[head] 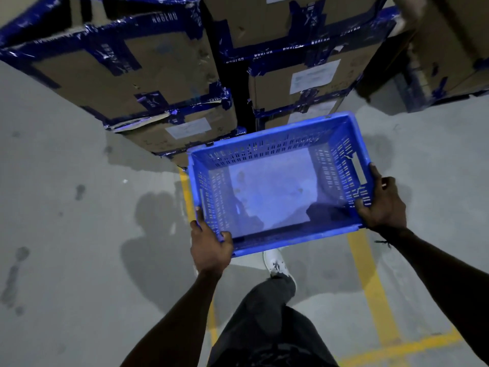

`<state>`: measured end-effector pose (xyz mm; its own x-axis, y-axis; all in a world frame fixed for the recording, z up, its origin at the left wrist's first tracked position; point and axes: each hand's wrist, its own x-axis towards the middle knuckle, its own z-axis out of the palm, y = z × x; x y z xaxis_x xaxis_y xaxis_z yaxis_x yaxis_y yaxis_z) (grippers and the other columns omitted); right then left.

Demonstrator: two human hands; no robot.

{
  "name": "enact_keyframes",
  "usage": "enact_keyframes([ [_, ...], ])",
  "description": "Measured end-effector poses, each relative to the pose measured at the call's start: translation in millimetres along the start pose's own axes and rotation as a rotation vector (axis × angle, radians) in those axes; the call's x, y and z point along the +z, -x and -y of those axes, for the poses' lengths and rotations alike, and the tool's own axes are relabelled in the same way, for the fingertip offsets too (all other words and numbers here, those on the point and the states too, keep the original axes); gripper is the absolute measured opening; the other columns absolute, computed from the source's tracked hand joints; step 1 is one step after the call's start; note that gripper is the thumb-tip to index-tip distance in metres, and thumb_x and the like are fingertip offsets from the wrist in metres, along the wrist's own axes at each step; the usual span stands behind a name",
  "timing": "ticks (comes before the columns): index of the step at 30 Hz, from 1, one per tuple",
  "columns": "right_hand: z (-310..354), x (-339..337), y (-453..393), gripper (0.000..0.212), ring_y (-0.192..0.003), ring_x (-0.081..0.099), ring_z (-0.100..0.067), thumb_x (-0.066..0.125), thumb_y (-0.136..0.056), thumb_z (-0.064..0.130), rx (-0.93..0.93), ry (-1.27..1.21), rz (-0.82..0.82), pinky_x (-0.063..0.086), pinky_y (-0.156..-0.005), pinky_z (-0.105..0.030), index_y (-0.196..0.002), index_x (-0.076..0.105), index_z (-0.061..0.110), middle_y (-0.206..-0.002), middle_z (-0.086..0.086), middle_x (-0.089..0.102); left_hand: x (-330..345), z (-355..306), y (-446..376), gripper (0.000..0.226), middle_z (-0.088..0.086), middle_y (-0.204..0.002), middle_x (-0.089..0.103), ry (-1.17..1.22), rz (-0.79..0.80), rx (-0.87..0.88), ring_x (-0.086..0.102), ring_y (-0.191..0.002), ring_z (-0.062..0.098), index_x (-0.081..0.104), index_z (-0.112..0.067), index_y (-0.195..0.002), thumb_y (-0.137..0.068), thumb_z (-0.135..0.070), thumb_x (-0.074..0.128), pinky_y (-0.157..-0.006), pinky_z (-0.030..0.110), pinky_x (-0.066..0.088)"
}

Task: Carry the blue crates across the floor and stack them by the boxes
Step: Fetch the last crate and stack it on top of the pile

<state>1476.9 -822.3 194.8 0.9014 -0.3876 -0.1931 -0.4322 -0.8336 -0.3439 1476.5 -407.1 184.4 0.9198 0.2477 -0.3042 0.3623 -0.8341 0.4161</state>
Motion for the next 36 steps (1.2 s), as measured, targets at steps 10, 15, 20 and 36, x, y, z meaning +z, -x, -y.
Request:
enact_keyframes([
  [10, 37, 14, 49, 0.076, -0.131, 0.035, -0.041, 0.049, -0.087, 0.049, 0.012, 0.125, -0.254, 0.036, -0.096, -0.052, -0.151, 0.026, 0.016, -0.145, -0.025, 0.032, -19, 14, -11, 0.083, 0.024, -0.144, 0.034, -0.223, -0.018, 0.134, 0.04, -0.128, 0.046, 0.034, -0.012, -0.15, -0.083, -0.055, 0.058, -0.092, 0.058, 0.046],
  [15, 72, 40, 83, 0.078, -0.142, 0.029, -0.038, 0.046, -0.088, 0.054, 0.165, 0.116, -0.234, 0.028, -0.108, -0.054, -0.154, 0.024, 0.02, -0.155, -0.023, 0.027, -50, 2, -65, 0.078, 0.014, -0.16, 0.028, -0.269, -0.023, 0.395, 0.027, -0.147, 0.037, 0.035, -0.021, -0.152, -0.086, -0.056, 0.056, -0.107, 0.067, 0.031],
  [20, 108, 71, 92, 0.079, -0.149, 0.019, -0.036, 0.051, -0.089, 0.058, 0.256, 0.006, -0.232, 0.023, -0.114, -0.059, -0.154, 0.027, 0.019, -0.161, -0.019, 0.02, -61, -39, -142, 0.086, 0.006, -0.17, 0.014, -0.254, 0.076, 0.678, 0.01, -0.157, 0.032, 0.019, -0.026, -0.162, -0.09, -0.059, 0.053, -0.117, 0.067, 0.015],
  [36, 140, 100, 73, 0.084, -0.153, 0.012, -0.027, 0.047, -0.088, 0.069, 0.561, 0.056, -0.267, 0.006, -0.122, -0.052, -0.154, 0.027, 0.022, -0.164, -0.008, 0.02, -41, -45, -223, 0.098, -0.006, -0.172, 0.002, -0.358, 0.3, 0.915, 0.003, -0.159, 0.024, -0.002, -0.03, -0.164, -0.089, -0.073, 0.044, -0.115, 0.069, 0.025],
])
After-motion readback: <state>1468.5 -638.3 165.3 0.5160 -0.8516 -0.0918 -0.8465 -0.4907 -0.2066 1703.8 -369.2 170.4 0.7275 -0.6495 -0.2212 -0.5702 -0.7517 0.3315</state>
